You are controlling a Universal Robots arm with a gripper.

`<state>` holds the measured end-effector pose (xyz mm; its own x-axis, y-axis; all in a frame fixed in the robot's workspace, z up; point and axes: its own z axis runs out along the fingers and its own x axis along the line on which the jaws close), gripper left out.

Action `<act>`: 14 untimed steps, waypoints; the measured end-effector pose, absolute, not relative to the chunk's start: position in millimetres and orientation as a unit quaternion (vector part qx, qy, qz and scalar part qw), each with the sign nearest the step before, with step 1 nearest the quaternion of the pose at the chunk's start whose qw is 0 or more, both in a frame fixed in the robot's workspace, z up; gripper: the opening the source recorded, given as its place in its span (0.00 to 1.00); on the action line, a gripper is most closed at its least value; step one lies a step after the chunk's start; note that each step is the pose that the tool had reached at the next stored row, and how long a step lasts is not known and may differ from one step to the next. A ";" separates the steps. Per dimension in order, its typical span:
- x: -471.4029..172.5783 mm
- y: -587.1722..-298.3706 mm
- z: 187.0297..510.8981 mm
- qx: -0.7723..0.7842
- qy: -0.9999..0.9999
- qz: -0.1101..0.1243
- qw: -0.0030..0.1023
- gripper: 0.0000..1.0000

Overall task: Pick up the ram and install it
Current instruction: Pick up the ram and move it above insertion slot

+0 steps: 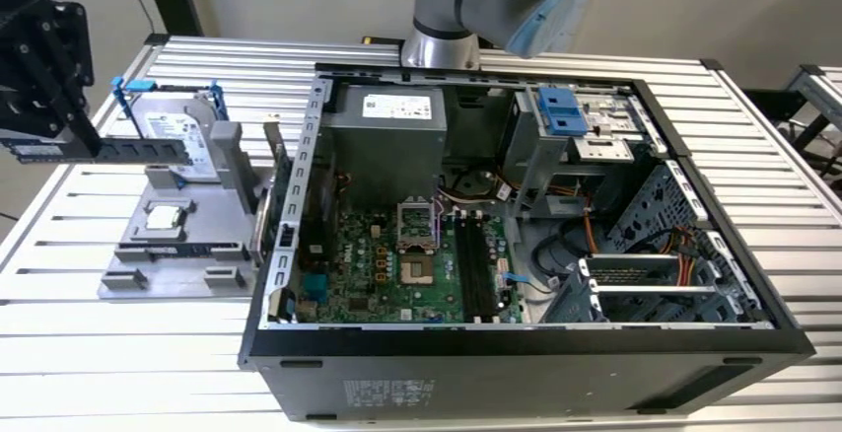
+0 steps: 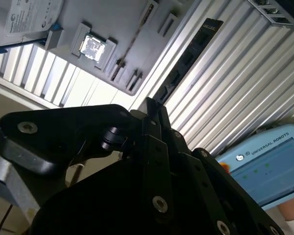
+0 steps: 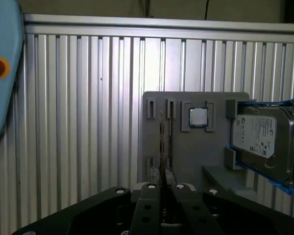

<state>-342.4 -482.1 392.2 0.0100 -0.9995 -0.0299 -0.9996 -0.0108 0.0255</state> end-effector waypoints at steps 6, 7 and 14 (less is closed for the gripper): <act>-324.2 -482.1 392.2 -0.711 0.703 0.021 0.000 0.00; -321.1 -482.1 392.2 -0.711 0.703 0.022 -0.001 0.00; -299.0 -482.1 392.2 -0.710 0.703 0.025 -0.004 0.00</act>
<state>-299.0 -482.1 392.2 0.0095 -0.9995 -0.0300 -0.9991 -0.0107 0.0415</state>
